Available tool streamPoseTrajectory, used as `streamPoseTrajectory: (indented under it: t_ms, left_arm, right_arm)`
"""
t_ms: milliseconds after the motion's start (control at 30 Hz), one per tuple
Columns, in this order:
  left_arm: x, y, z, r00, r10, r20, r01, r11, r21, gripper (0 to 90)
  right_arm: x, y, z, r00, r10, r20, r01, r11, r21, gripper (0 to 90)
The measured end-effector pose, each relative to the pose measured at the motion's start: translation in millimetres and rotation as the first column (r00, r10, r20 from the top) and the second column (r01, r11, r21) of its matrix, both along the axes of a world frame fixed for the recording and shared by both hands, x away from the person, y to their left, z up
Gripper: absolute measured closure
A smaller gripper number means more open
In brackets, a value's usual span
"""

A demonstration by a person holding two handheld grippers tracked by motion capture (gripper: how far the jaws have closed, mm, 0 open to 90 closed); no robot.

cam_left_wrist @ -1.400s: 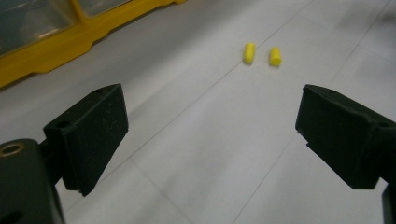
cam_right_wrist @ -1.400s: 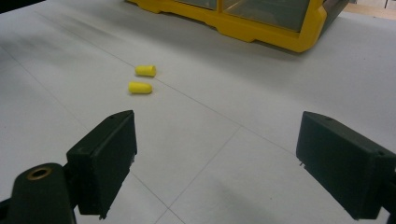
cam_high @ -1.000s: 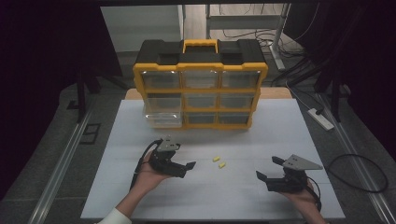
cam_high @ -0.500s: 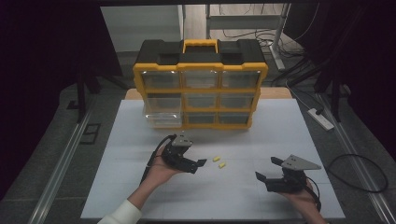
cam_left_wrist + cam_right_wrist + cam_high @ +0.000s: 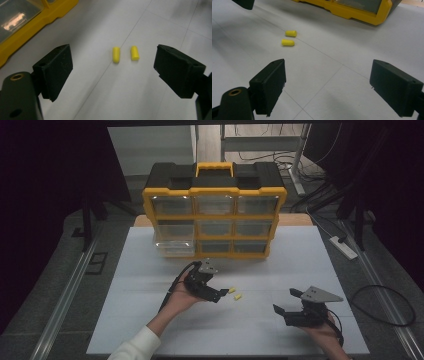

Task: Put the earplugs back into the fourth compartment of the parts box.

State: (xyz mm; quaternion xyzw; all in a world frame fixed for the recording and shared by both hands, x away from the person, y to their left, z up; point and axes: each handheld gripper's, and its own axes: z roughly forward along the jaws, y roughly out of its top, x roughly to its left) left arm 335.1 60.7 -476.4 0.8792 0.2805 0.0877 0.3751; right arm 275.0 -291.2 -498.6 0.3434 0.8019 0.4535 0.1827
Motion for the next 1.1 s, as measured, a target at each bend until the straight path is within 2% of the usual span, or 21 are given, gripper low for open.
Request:
streamPoseTrajectory:
  t_ms: [67,333,433,667,900,1100]
  left_arm:
    - [3.1,-2.8,1.3,1.0,-0.003,-0.005,0.003,0.9999,-0.01,16.0]
    - [17.9,-15.4,-3.0,0.9995,-0.015,-0.027,0.016,0.9998,0.011,17.8]
    - [24.2,-24.4,-6.8,0.9987,-0.026,-0.043,0.028,0.9987,0.042,18.0]
    - [35.1,-32.0,-14.5,0.9971,-0.039,-0.066,0.044,0.9962,0.075,18.3]
    - [40.3,-37.7,-25.7,0.9955,-0.043,-0.085,0.052,0.9927,0.109,19.3]
    - [41.5,-42.0,-32.2,0.9947,-0.047,-0.091,0.059,0.9896,0.131,25.0]
  right_arm:
    - [0.1,0.2,-0.1,1.0,0.001,0.0,-0.001,1.0,-0.001,14.4]
    - [0.3,0.2,-0.2,1.0,0.003,0.0,-0.003,1.0,-0.003,14.4]
    - [0.3,0.2,-0.2,1.0,0.004,0.001,-0.004,1.0,-0.004,14.4]
    - [0.2,0.3,-0.4,1.0,0.006,-0.003,-0.006,0.9999,-0.009,14.4]
    - [0.6,0.6,-0.7,1.0,0.001,-0.005,-0.001,0.9999,-0.014,14.3]
    - [0.7,0.7,-1.0,1.0,0.001,-0.005,-0.001,0.9999,-0.014,14.3]
